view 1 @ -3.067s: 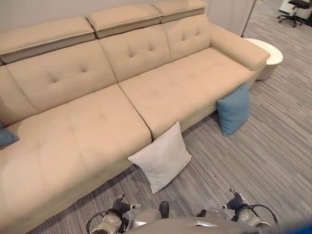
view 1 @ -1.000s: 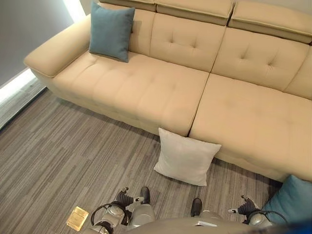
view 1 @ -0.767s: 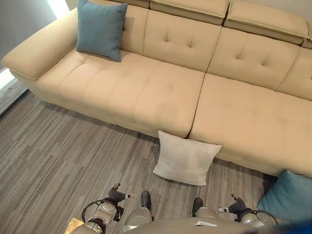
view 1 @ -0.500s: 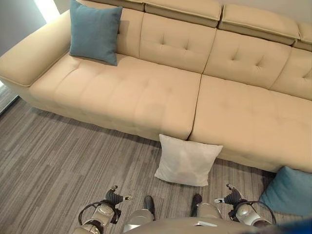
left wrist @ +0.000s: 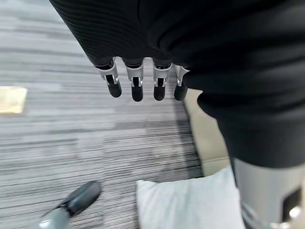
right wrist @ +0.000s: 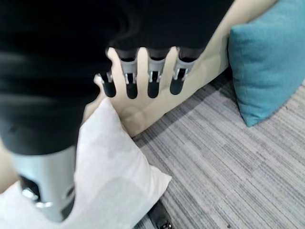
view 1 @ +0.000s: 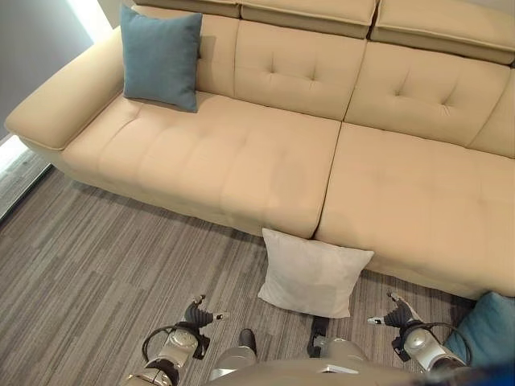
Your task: Pick up all the scattered cushions and arrange them neatly on the sofa.
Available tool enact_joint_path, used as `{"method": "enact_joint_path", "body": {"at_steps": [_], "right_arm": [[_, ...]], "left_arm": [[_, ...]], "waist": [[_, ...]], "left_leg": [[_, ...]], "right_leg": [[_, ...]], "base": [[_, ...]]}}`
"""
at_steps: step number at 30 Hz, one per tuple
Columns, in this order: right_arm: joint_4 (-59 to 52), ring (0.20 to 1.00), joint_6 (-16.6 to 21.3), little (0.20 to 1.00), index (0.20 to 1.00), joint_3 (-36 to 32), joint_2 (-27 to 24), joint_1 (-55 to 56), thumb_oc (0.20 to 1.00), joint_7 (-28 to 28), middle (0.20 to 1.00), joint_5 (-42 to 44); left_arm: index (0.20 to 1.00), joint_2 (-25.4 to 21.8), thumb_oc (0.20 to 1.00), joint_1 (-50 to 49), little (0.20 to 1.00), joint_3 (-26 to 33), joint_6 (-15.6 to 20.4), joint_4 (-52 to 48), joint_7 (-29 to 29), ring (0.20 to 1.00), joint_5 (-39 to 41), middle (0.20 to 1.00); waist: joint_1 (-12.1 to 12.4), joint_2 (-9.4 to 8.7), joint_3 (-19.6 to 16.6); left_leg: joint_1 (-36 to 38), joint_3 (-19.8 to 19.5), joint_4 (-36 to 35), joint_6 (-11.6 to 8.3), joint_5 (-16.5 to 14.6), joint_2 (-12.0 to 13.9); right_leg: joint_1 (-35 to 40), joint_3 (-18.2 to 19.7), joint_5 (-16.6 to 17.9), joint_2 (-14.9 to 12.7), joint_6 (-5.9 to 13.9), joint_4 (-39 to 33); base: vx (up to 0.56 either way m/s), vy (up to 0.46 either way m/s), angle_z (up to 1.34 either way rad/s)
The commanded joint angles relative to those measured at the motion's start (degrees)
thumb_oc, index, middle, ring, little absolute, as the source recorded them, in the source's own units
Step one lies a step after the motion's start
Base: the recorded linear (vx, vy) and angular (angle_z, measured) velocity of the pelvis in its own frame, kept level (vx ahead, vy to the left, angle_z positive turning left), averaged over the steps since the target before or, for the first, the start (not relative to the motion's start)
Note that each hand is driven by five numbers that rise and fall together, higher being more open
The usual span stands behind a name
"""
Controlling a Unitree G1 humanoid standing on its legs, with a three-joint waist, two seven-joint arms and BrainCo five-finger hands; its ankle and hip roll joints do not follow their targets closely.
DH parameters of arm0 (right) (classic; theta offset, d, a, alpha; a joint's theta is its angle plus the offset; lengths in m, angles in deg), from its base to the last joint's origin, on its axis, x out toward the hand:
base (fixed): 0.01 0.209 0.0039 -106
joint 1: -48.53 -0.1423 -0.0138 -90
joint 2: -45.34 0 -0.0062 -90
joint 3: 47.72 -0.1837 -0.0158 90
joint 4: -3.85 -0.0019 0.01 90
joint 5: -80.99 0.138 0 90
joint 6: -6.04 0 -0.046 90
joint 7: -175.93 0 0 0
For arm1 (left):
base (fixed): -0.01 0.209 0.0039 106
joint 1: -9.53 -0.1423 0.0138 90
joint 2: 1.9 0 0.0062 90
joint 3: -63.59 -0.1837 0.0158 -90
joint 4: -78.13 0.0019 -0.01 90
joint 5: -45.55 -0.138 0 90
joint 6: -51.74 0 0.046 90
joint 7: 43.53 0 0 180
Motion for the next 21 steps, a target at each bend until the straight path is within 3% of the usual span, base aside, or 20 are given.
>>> {"method": "enact_joint_path", "body": {"at_steps": [1, 5, 8, 16, 21], "right_arm": [[0.1, 1.000, 1.1, 1.000, 1.000, 1.7, -0.2, -1.9, 1.000, -1.1, 1.000, -0.4], [0.2, 1.000, 0.6, 1.000, 1.000, 2.0, 0.0, -2.1, 1.000, -1.3, 1.000, -0.8], [0.6, 1.000, 0.4, 1.000, 1.000, 2.5, 0.9, -2.7, 1.000, -0.7, 1.000, -1.2], [0.1, 1.000, 1.0, 1.000, 1.000, 2.0, -0.1, -2.7, 1.000, -1.7, 1.000, 0.1], [-4.1, 1.000, 1.4, 1.000, 1.000, 1.5, -2.2, -5.2, 1.000, -3.2, 1.000, 2.0]], "left_arm": [[1.000, -0.4, 1.000, 1.7, 1.000, 0.3, 1.4, 1.8, -0.9, 1.000, 1.4, 1.000], [1.000, 0.0, 1.000, 1.5, 1.000, -0.4, 1.0, 3.4, -0.8, 1.000, 0.8, 1.000], [1.000, -1.6, 1.000, 1.4, 1.000, 0.9, 0.8, 5.6, -1.1, 1.000, 0.7, 1.000], [1.000, -2.2, 1.000, 1.9, 1.000, 1.7, 1.6, 5.1, -1.7, 1.000, 1.9, 1.000], [1.000, -2.7, 1.000, 5.2, 1.000, 1.5, 2.8, -0.2, -3.4, 1.000, 5.8, 1.000]], "waist": [[0.0, -1.78, 0.3], [0.2, -2.32, 0.9], [0.8, -2.45, 2.2], [1.2, -2.94, 2.4], [0.9, -2.40, 6.2]], "left_leg": [[-2.8, -2.8, 1.5, -1.02, -1.1, -2.7], [-3.0, -3.0, 1.5, -0.34, -1.8, -3.4], [-5.2, -2.7, 3.3, 0.87, -1.9, -3.2], [-7.7, -2.9, 3.8, -0.57, -1.0, -3.0], [-13.3, -3.9, 5.6, -1.08, 0.2, -2.2]], "right_leg": [[3.9, 1.5, -5.1, -2.6, 6.03, 0.9], [2.7, 2.4, -3.5, -3.2, 6.99, 1.1], [-2.5, 4.0, -4.5, -4.9, 7.86, 10.7], [-0.5, 1.6, -4.8, -4.4, 6.52, 4.7], [-5.4, 1.1, -4.4, -4.6, 5.81, 5.7]], "base": [[-0.01, 0.070, 0.00], [-0.06, 0.098, -0.14], [-0.11, 0.083, -0.49], [-0.02, -0.068, 0.11], [-0.13, -0.058, 0.17]]}}
